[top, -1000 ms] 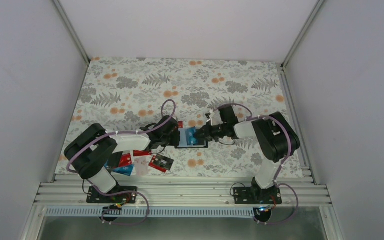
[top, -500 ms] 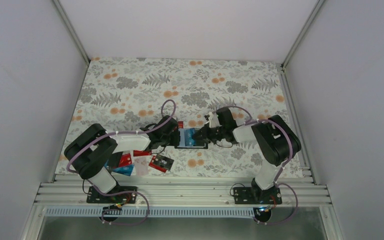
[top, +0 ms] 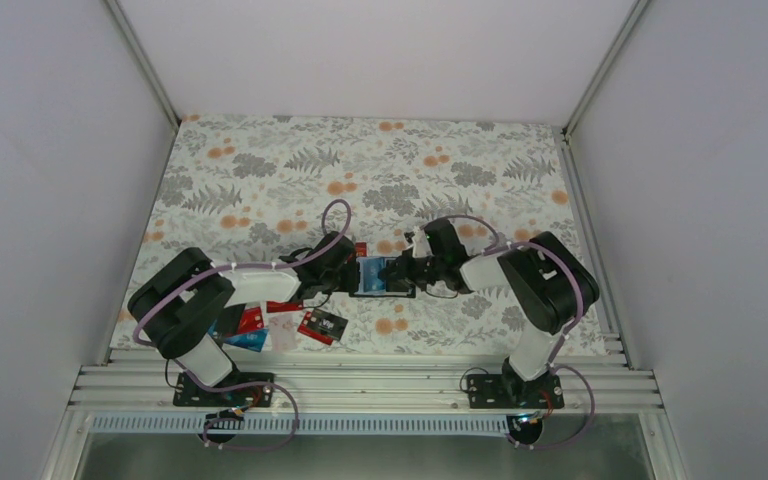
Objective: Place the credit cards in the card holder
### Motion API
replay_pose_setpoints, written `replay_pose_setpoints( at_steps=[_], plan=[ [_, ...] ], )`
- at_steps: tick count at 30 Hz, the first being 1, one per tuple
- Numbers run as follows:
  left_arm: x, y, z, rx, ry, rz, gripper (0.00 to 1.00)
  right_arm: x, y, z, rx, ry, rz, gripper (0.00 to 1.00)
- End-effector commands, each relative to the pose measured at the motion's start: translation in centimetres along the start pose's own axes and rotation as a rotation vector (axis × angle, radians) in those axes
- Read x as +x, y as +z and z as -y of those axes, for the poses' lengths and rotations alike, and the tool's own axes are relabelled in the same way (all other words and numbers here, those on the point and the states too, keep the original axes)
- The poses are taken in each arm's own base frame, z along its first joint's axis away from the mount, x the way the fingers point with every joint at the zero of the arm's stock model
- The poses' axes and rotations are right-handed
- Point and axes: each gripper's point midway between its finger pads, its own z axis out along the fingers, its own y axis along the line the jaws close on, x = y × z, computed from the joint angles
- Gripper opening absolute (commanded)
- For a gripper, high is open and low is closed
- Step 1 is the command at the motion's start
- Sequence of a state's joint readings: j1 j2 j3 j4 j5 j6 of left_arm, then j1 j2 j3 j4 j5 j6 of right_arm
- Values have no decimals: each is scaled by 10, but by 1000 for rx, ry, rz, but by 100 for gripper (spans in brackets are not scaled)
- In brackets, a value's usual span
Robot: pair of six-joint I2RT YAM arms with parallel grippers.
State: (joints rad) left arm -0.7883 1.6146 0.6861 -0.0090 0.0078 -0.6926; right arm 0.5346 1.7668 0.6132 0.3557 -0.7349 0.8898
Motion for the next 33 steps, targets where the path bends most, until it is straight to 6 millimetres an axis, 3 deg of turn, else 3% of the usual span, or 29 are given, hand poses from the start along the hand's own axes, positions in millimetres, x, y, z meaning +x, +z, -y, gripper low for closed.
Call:
replay_pose_setpoints(
  at_steps=[1, 17, 33],
  plan=[
    [35, 6, -26, -80, -5, -102, 2, 16, 6, 8, 43, 24, -20, 4],
    [39, 5, -29, -83, -17, -107, 2, 27, 17, 12, 85, 43, -42, 5],
    [34, -3, -32, -105, -20, -79, 2, 25, -6, 4, 240, -111, -88, 30]
  ],
)
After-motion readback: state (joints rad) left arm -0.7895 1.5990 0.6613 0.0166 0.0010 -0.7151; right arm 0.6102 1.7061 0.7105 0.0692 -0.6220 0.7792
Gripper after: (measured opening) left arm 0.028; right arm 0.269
